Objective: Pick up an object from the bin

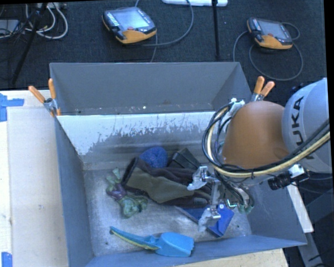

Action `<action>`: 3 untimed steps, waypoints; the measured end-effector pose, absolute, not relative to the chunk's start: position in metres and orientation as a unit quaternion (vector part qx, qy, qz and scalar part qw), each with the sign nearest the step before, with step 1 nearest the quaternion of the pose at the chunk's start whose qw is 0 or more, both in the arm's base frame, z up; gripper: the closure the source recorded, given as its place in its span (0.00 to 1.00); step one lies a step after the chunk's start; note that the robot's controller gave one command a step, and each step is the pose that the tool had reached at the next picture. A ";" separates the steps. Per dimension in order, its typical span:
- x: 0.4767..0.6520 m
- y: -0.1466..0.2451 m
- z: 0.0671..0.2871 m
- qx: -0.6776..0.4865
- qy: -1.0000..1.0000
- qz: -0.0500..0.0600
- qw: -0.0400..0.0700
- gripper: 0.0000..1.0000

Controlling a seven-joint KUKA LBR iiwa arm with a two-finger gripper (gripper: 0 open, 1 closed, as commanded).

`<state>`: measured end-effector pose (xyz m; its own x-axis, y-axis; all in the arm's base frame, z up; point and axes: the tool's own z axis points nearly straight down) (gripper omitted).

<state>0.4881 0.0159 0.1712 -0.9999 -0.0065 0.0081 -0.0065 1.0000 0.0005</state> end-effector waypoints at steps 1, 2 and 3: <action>0.490 0.016 0.174 0.003 -1.000 0.000 0.001 0.00; 0.515 0.005 0.090 -0.030 -0.999 -0.004 -0.019 1.00; 0.515 0.005 0.090 -0.030 -0.999 -0.004 -0.019 1.00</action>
Offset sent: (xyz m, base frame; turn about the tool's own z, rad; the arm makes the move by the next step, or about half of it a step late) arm 0.0131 -0.0144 -0.1012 0.0718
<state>0.5151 0.0053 0.0896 -0.9975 0.0598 -0.0386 0.0595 0.9982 0.0096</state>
